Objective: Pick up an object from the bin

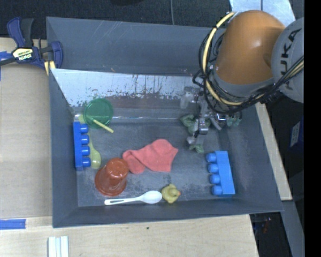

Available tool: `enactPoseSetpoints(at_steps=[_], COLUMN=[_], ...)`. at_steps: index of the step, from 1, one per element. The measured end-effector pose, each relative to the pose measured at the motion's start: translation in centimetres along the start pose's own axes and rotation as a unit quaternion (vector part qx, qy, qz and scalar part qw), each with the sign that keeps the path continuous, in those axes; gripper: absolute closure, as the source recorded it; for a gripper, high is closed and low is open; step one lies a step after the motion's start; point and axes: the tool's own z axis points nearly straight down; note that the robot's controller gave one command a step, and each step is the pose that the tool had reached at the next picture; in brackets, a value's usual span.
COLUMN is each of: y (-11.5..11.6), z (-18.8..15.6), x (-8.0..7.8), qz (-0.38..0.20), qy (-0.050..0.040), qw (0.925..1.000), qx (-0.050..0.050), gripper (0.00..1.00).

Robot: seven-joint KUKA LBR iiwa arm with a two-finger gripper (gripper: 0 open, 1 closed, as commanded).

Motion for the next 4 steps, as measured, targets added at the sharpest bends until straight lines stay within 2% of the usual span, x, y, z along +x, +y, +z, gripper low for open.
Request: enactPoseSetpoints(at_steps=[1, 2, 3, 4], y=[0.0, 1.6, 2.7, 5.7], z=[-0.5, 2.2, 4.2, 8.0], x=[-0.1, -0.8, -0.2, -1.0], qz=[0.000, 0.002, -0.068, -0.068], qy=[-0.0044, -0.0100, -0.0036, -0.0091], qw=[1.0000, 0.9999, 0.9977, 0.9977], qx=[0.000, 0.001, 0.001, 0.000], gripper=[0.00, 0.00, 0.00, 0.00])
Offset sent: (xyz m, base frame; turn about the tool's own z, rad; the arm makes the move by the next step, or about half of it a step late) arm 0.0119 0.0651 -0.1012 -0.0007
